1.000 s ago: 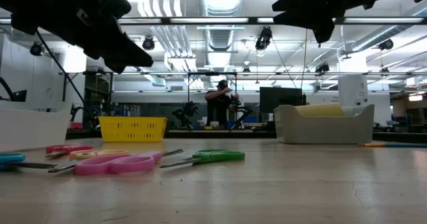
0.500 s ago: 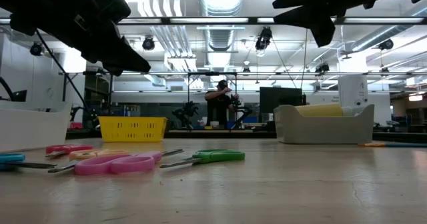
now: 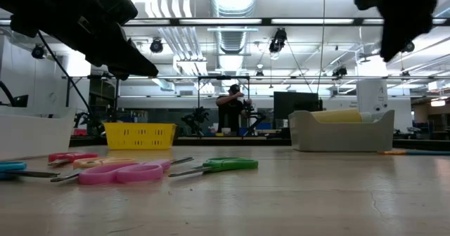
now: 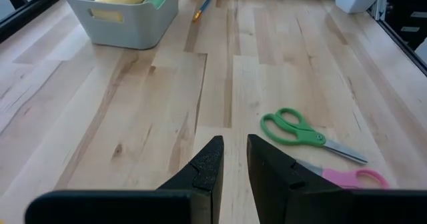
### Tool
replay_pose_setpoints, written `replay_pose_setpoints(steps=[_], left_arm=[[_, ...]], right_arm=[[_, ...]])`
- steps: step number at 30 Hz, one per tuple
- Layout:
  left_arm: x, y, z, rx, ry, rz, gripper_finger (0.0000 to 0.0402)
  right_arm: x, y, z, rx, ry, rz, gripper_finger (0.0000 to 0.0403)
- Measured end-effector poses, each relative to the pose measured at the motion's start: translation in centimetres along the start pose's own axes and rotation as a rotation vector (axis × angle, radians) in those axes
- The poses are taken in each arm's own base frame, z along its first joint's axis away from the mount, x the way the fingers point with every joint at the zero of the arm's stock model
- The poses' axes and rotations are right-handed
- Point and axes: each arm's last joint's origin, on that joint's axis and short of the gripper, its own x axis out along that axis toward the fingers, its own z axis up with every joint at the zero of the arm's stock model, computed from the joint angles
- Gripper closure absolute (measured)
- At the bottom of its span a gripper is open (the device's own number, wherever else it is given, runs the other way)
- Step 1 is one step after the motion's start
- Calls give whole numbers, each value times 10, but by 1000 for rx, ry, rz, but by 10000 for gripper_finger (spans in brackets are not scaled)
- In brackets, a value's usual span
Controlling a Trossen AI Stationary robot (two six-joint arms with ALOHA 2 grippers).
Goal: Pick & Place Paint Supplies
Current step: Put the blue paintbrush into the white bin
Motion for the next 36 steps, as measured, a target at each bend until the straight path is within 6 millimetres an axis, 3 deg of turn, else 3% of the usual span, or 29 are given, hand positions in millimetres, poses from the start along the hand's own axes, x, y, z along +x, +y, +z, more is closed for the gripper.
replay_pose_setpoints(steps=[4,9,15,22,28,31,36], left_arm=[[0,0,0,0,1,0,331],[0,0,0,0,1,0,331],[0,0,0,0,1,0,331],[0,0,0,0,1,0,331],[0,0,-1,0,6,1,331],[0,0,-1,1,7,1,331],[0,0,-1,1,8,1,331]], right_arm=[[-12,-3,0,-18,188,-96,254],[-8,1,-2,-135,287,-138,254],[15,-4,-15,-244,375,-213,254],[49,-24,-39,-179,546,-298,254],[60,-24,-37,-165,512,-231,255],[62,-27,-32,4,458,-289,255],[67,-35,-23,509,372,-413,255]])
